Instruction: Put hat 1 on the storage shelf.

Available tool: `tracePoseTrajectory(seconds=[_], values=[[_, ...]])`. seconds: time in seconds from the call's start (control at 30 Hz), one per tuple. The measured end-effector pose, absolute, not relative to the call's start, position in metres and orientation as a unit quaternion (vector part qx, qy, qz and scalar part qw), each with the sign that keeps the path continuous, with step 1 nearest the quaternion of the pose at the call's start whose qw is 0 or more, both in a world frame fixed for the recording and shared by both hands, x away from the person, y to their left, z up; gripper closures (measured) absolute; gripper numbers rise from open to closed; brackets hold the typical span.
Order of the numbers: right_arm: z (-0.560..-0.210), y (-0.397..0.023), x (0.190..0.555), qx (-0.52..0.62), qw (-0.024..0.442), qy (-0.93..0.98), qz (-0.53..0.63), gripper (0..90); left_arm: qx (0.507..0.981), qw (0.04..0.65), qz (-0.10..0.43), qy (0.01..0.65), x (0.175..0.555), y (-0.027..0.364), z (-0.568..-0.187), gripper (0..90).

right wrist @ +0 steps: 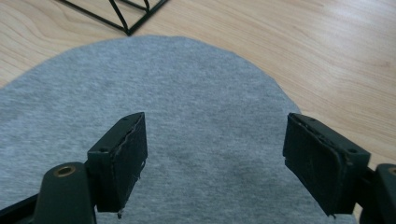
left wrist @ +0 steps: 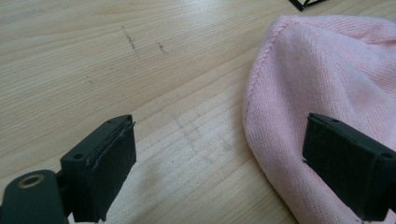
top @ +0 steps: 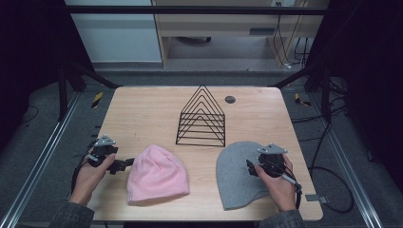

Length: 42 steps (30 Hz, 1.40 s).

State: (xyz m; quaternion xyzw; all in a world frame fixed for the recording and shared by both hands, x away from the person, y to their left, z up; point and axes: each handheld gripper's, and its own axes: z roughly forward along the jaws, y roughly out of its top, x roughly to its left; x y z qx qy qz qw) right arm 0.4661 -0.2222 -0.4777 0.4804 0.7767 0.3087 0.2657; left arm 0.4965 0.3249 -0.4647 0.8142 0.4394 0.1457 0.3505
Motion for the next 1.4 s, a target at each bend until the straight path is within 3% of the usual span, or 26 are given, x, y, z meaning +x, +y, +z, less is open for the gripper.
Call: tracePoseTrajectory(seconds=[0.4, 0.8, 1.1, 1.4], values=[[-0.475, -0.218, 0.462, 0.491, 0.271, 0.771, 0.302, 22.9, 0.831, 0.353, 0.174, 0.394, 0.485, 0.309, -0.456, 7.5], [-0.472, -0.222, 0.46, 0.509, 0.268, 0.76, 0.303, 26.1, 0.827, 0.369, 0.176, 0.386, 0.501, 0.299, -0.431, 9.4], [-0.47, -0.219, 0.459, 0.499, 0.273, 0.761, 0.313, 38.5, 0.845, 0.345, 0.162, 0.376, 0.519, 0.288, -0.437, 20.5], [-0.471, -0.218, 0.46, 0.502, 0.267, 0.761, 0.311, 39.5, 0.836, 0.36, 0.159, 0.381, 0.526, 0.281, -0.449, 30.4]])
